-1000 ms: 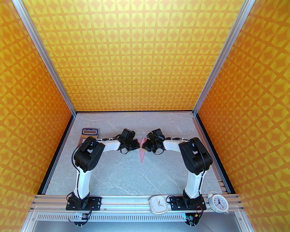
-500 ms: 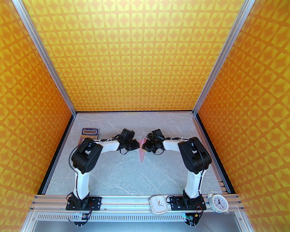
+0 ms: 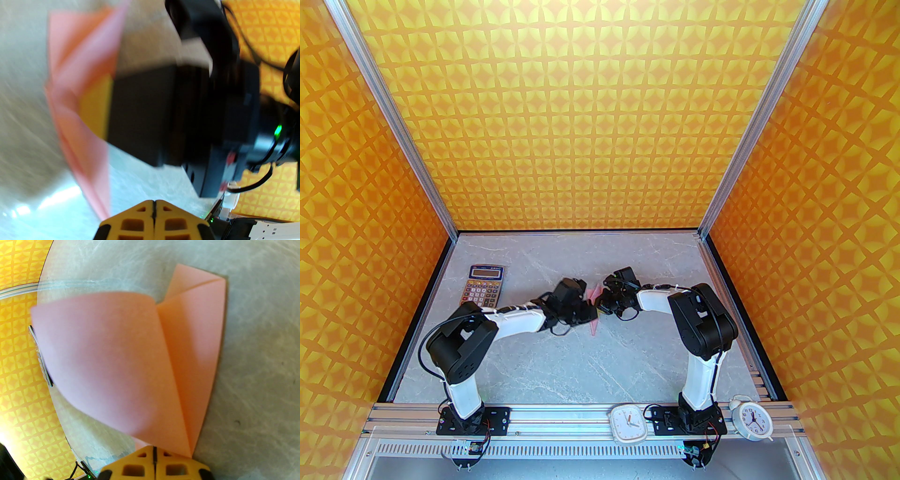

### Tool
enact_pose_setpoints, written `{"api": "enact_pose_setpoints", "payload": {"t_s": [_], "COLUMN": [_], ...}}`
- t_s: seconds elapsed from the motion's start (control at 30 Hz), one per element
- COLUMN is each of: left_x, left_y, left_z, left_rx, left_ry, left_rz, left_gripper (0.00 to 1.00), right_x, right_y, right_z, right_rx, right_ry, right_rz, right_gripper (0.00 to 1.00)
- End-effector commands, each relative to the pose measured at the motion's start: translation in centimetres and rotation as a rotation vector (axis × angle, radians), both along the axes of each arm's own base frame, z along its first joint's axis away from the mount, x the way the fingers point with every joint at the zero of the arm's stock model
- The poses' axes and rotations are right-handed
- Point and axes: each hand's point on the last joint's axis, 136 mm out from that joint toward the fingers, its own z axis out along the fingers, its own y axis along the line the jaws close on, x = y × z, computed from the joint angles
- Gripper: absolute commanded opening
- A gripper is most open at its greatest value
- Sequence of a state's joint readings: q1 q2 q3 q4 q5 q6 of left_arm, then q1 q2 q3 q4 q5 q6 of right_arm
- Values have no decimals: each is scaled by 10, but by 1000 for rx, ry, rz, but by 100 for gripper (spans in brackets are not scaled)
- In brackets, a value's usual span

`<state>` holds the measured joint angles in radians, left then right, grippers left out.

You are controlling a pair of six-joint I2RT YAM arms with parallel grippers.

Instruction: Fold a paper plane with a square sheet of paper (fold left side to right side)

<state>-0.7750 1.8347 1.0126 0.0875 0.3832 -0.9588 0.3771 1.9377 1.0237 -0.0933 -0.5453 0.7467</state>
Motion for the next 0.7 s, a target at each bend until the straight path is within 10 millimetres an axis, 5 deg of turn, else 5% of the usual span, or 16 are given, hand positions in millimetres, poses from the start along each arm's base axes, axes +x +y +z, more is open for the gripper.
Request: {"api": "enact_pose_setpoints", "payload": {"t_s": [0.0,0.33,0.67], "left_x": [3,-1,-9], "left_y": [-5,3,12], "left_z": [-9,-45,-59], "left_rx": [3,108,152], "left_ry": [12,40,59], "left_rz": [47,54,48], "left_gripper": [0,0,0], "right_x": [-15,-15,-14], "right_y": [-20,-20,-21], "right_z": [-34,-33,-33], "right_rx": [-106,-96,-101], "right_ry": [88,85,84], "right_rz": [-44,-52,-56], "right_gripper": [4,5,5]}}
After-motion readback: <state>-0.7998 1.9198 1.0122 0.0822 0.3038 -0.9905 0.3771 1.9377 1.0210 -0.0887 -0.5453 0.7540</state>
